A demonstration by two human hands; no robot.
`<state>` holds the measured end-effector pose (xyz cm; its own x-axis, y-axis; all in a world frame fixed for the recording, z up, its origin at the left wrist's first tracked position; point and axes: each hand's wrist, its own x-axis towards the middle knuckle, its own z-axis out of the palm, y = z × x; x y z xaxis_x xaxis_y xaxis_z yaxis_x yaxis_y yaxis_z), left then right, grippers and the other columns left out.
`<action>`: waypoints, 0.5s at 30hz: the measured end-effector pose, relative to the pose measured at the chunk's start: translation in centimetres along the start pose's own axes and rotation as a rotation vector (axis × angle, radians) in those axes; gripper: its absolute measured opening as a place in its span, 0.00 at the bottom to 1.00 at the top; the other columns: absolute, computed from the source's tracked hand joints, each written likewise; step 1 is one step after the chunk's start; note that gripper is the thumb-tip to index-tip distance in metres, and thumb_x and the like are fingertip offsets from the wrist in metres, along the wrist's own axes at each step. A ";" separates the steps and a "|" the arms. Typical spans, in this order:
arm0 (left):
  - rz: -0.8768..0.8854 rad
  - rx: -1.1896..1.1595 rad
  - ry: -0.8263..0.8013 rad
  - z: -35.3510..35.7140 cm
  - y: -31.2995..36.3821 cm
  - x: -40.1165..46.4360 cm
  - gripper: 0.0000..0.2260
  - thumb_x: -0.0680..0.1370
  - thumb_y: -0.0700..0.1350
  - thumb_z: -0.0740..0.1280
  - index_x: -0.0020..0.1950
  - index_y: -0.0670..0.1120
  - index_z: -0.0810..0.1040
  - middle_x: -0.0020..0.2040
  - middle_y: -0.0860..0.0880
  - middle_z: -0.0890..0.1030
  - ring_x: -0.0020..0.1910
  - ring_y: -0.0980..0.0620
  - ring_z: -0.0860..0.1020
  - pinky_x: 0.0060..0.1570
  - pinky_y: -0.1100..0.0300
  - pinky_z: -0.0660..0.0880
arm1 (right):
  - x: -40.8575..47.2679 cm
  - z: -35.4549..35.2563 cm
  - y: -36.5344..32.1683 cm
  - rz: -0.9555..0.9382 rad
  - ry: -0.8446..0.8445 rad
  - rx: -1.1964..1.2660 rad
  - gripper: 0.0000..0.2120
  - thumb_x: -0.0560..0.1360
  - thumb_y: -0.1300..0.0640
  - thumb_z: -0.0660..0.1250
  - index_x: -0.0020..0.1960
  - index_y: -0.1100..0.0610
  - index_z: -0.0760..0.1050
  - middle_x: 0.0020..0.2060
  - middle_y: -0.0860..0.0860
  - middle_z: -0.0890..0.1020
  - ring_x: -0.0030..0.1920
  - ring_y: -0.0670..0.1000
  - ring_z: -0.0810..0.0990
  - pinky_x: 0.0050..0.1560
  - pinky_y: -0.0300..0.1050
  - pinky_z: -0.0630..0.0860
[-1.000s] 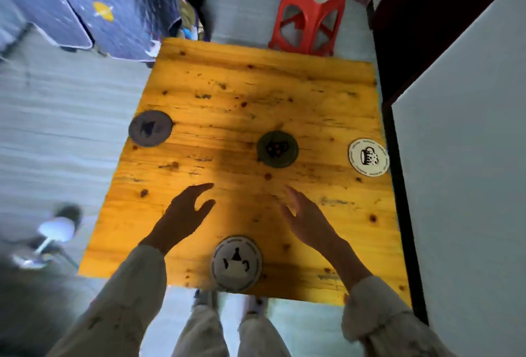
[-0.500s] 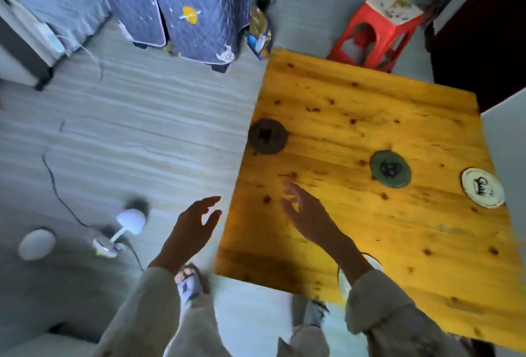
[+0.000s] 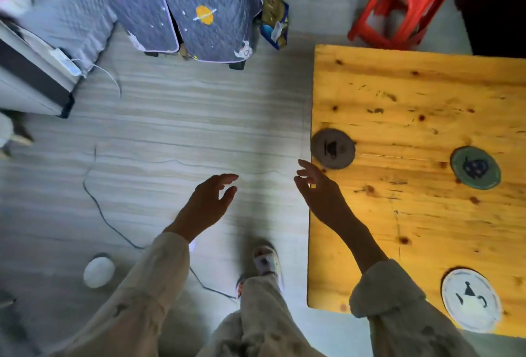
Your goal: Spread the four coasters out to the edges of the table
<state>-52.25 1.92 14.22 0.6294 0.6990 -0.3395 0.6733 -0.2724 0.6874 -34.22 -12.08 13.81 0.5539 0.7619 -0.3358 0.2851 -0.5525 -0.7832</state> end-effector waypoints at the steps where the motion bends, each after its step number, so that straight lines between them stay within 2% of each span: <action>1: 0.017 0.008 -0.026 -0.3 0.4 1.3 0.14 0.77 0.43 0.63 0.62 0.47 0.74 0.60 0.45 0.79 0.58 0.47 0.77 0.56 0.59 0.70 | 1.2 -0.1 -0.3 0.003 0.021 0.006 0.21 0.78 0.53 0.60 0.70 0.52 0.64 0.63 0.53 0.77 0.61 0.51 0.76 0.55 0.39 0.68; 6: 0.133 0.071 -0.096 -2.9 2.8 9.0 0.14 0.77 0.43 0.62 0.63 0.46 0.73 0.61 0.44 0.78 0.59 0.48 0.76 0.59 0.57 0.70 | 7.7 -1.1 -2.3 0.006 0.115 0.016 0.20 0.78 0.53 0.60 0.70 0.53 0.65 0.62 0.54 0.78 0.61 0.52 0.77 0.51 0.40 0.69; 10: 0.182 0.094 -0.069 -6.2 5.1 16.4 0.14 0.77 0.43 0.62 0.63 0.46 0.73 0.61 0.44 0.78 0.59 0.47 0.76 0.60 0.53 0.72 | 14.0 -2.8 -4.9 0.004 0.147 0.024 0.19 0.78 0.53 0.60 0.69 0.54 0.66 0.61 0.54 0.79 0.59 0.52 0.78 0.51 0.39 0.69; 15: 0.248 0.105 -0.073 -9.4 9.2 24.9 0.14 0.77 0.43 0.62 0.62 0.47 0.74 0.60 0.44 0.78 0.59 0.47 0.77 0.58 0.54 0.72 | 20.5 -6.2 -8.7 0.014 0.189 0.042 0.19 0.78 0.54 0.60 0.68 0.56 0.67 0.59 0.56 0.80 0.59 0.53 0.79 0.48 0.32 0.66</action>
<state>-34.04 23.05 18.11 0.8040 0.5535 -0.2171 0.5289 -0.4989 0.6866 -20.50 6.24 16.94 0.6955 0.6752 -0.2457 0.2456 -0.5447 -0.8018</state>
